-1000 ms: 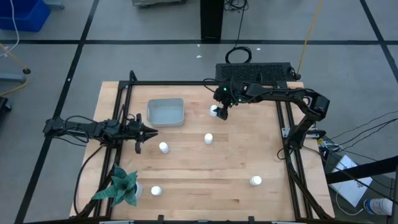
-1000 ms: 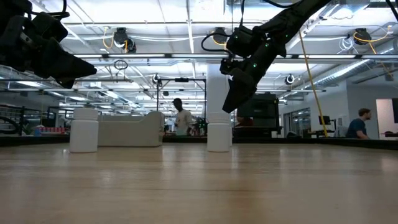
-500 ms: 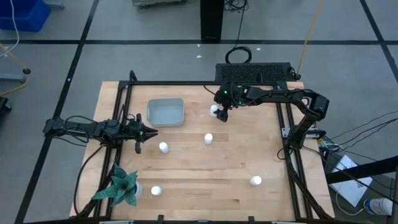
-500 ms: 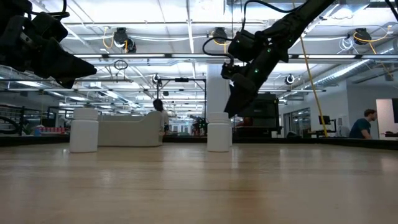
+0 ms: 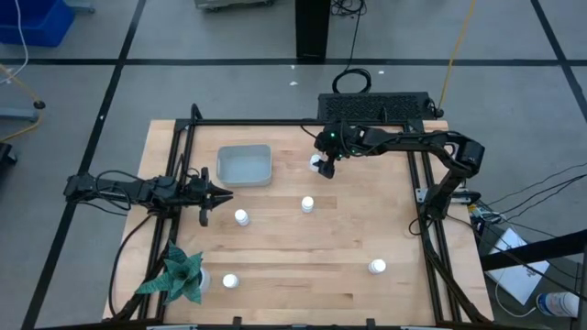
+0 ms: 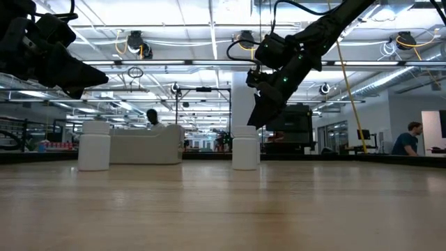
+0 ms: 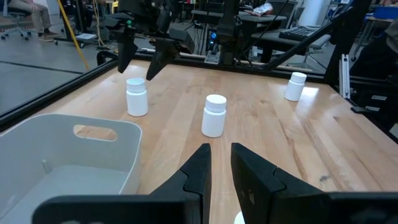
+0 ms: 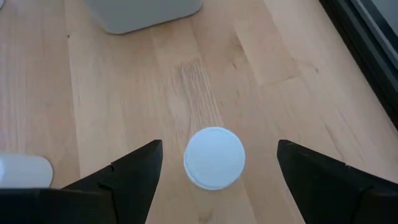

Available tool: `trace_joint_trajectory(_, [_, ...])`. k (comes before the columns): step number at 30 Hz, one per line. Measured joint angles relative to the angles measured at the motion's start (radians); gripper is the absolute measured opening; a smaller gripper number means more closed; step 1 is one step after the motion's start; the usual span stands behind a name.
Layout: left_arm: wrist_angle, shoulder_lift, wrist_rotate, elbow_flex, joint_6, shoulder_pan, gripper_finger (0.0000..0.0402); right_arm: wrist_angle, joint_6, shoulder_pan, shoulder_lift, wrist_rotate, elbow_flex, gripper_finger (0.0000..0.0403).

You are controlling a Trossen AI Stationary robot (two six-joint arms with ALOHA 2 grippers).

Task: Pick and place pill bottles into a basket
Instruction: Put the white pill bottle in the gray bin

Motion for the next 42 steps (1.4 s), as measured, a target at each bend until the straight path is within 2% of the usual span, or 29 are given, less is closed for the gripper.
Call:
trace_joint_trajectory(10, [-0.001,0.000,0.001,0.000,0.000,0.000,0.0065,0.057,0.001,0.009,0.088,-0.012,0.000,0.0311])
trace_joint_trajectory(17, [-0.009,0.000,0.001,0.001,-0.003,0.000,0.0065,0.074,-0.002,0.013,0.093,-0.025,0.000,0.0307])
trace_joint_trajectory(23, [-0.009,0.000,0.001,0.001,-0.004,0.000,0.0065,0.067,-0.003,0.012,0.093,-0.024,0.000,0.0260])
trace_joint_trajectory(31, [-0.010,0.000,0.002,0.001,-0.004,0.000,0.0065,0.057,-0.018,0.012,0.093,-0.026,0.000,0.0152])
trace_joint_trajectory(42, [-0.010,0.000,0.002,0.001,-0.004,0.000,0.0065,0.076,-0.035,0.013,0.093,-0.025,0.001,0.0148])
